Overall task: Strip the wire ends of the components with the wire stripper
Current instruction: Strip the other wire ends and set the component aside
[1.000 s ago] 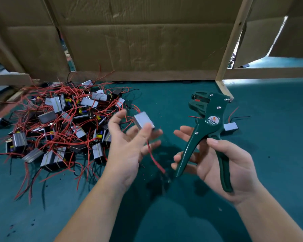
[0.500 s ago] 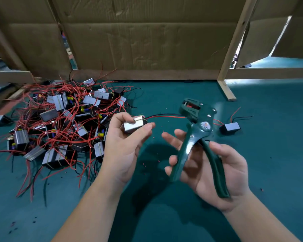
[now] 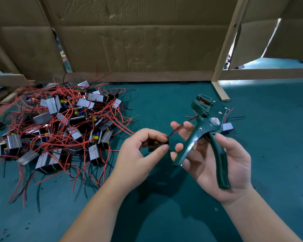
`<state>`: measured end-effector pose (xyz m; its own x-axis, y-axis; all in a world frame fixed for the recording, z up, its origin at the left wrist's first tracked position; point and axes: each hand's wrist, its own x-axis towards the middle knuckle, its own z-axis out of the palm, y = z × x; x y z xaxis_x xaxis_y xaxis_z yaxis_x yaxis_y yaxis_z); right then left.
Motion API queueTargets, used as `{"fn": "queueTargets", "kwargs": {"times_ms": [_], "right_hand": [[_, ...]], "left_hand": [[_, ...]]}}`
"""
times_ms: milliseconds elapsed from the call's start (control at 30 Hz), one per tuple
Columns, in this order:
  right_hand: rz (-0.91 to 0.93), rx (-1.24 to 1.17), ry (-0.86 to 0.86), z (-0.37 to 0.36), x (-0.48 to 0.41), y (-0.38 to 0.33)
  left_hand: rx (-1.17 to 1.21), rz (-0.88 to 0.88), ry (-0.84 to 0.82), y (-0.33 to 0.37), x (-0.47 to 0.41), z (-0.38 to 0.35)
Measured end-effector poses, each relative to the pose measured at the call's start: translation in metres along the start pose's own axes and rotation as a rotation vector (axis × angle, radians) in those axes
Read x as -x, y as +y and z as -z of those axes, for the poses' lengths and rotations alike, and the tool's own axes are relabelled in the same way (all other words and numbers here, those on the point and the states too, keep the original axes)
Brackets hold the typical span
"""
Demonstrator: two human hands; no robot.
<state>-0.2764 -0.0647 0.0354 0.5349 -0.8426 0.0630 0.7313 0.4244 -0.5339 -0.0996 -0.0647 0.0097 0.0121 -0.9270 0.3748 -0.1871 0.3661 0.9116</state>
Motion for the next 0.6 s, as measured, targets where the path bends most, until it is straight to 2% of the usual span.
{"fn": "queueTargets", "kwargs": {"times_ms": [67,133,200,233,267,333,400,500,533,600], "right_hand": [[0.000,0.051,0.025,0.002,-0.001,0.000],[-0.003,0.108,0.056,0.003,-0.003,0.001],[-0.020,0.126,0.070,0.003,-0.004,0.003],[-0.034,0.122,0.071,0.003,-0.004,0.004],[-0.049,0.119,0.066,0.003,-0.005,0.005],[-0.082,0.125,0.031,0.002,-0.005,0.007],[-0.120,0.135,-0.021,0.001,-0.005,0.011],[-0.171,0.123,-0.087,0.000,-0.005,0.017],[-0.177,0.119,-0.100,0.000,-0.005,0.019],[-0.178,0.124,-0.118,-0.002,-0.006,0.020]], "left_hand": [[-0.042,0.064,0.084,-0.001,-0.001,0.001],[0.019,0.147,0.388,0.001,-0.005,0.007],[-0.129,0.085,0.719,0.006,-0.007,0.021],[-0.245,0.010,0.822,0.006,-0.007,0.027],[-0.349,-0.072,0.858,0.006,-0.007,0.031],[-0.480,-0.216,0.768,0.004,-0.006,0.028],[-0.449,-0.221,0.536,0.005,-0.003,0.015],[-0.228,0.036,0.136,0.009,0.001,-0.002],[-0.093,0.128,0.076,0.010,0.001,-0.005],[0.115,0.206,0.092,0.011,0.001,-0.006]]}}
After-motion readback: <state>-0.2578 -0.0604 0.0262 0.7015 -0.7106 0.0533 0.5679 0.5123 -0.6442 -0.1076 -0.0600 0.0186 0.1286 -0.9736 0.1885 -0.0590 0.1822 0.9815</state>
